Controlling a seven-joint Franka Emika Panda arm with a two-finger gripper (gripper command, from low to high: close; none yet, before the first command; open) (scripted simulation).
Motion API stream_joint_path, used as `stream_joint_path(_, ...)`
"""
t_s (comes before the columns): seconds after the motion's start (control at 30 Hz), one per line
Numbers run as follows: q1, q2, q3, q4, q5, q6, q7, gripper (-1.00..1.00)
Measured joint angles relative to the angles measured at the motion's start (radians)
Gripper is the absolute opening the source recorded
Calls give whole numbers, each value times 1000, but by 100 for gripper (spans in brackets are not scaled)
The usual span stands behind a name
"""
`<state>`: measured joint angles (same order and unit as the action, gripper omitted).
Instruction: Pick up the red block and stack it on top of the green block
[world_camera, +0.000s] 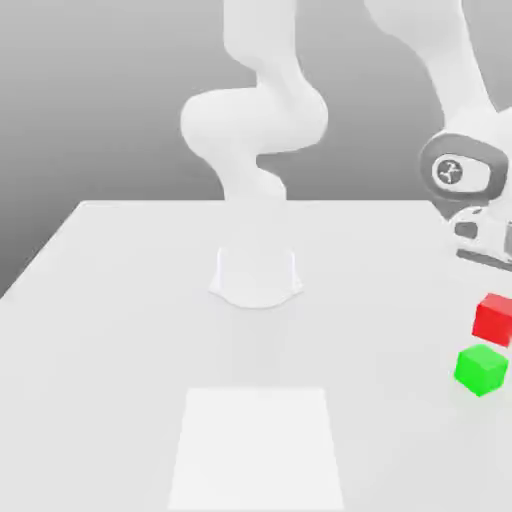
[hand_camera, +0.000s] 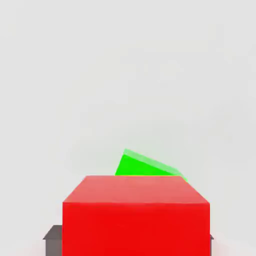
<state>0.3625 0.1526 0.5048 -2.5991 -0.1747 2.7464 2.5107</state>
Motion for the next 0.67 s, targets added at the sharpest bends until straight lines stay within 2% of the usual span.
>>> stream_joint_path(0.1,35,59,-49,2,-83,40,60,-100)
stream_joint_path(0.13,48,77,-67,3,-109,51,79,100)
stream_joint_path(0.37,51,80,-70,3,-112,52,81,100)
stream_joint_path(0.67,7,-73,12,-4,96,-56,-69,100)
